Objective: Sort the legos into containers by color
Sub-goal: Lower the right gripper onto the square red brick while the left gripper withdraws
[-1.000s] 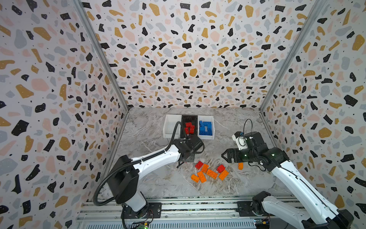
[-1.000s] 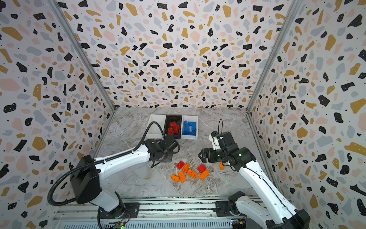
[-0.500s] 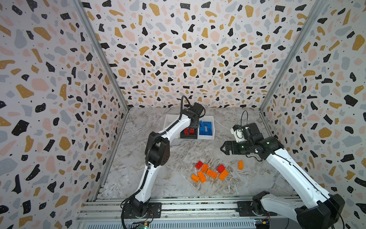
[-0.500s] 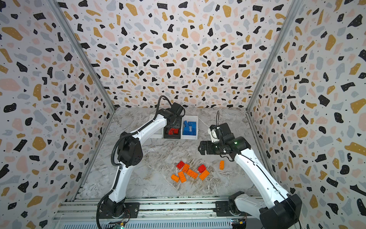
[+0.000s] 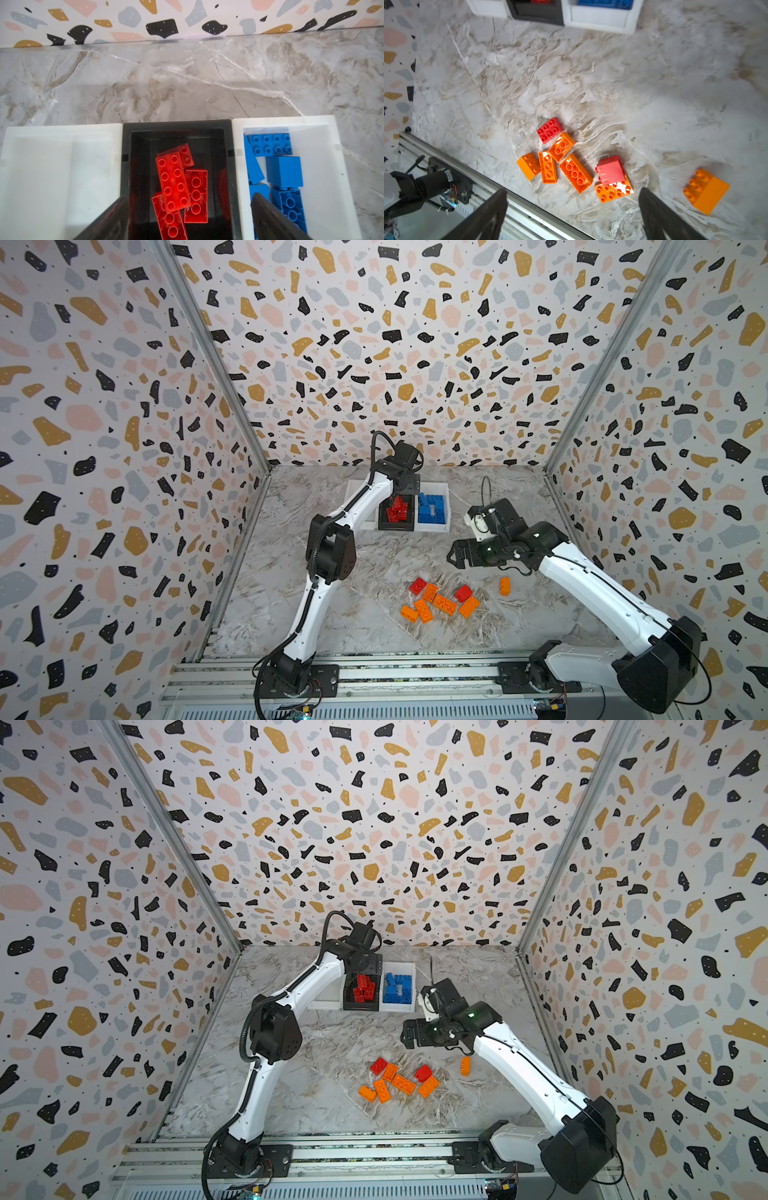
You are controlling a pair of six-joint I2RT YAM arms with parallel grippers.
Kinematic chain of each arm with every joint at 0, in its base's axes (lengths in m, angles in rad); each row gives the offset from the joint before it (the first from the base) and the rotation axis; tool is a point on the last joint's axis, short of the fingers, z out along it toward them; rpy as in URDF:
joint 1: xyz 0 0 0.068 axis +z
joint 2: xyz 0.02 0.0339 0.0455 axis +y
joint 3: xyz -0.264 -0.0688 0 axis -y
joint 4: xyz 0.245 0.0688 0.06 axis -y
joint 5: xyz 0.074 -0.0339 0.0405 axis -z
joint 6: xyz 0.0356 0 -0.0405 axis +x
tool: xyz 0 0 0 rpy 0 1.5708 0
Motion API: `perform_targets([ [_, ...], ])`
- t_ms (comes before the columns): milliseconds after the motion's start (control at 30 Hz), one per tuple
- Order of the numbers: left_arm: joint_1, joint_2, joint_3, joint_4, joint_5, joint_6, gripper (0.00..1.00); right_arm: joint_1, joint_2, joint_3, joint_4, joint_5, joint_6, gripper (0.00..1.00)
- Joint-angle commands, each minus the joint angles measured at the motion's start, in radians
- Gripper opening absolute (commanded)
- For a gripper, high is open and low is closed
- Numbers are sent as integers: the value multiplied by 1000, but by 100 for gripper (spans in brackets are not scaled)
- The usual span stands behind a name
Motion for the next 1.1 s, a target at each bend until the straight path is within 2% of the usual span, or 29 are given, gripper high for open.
perform_targets([
  [0, -2, -157, -84, 68, -21, 45, 94, 88, 53, 33, 30, 58, 64, 99],
  [100, -1, -314, -272, 107, -58, 62, 97, 144, 128, 48, 61, 58, 82, 99],
  [267, 28, -665, -769, 250, -103, 32, 100, 212, 257, 90, 76, 67, 62, 97],
  [367, 88, -873, -1095, 349, -65, -19, 100, 234, 327, 122, 80, 77, 17, 91],
  [467, 146, -1054, -1338, 393, 11, -64, 100, 238, 391, 157, 76, 83, -34, 87],
  [533, 149, -1160, -1465, 417, 44, -82, 100, 239, 432, 182, 66, 93, -64, 85],
  [700, 148, -1400, -1724, 500, 160, -152, 100, 235, 518, 209, 66, 105, -138, 80],
  [833, 150, -1559, -1845, 570, 160, -223, 100, 230, 573, 232, 57, 87, -164, 76],
  [933, 150, -1614, -1870, 599, 148, -255, 100, 229, 586, 225, 72, 68, -171, 75],
  [1067, 150, -1595, -1862, 604, 160, -249, 100, 228, 608, 221, 76, 64, -177, 73],
])
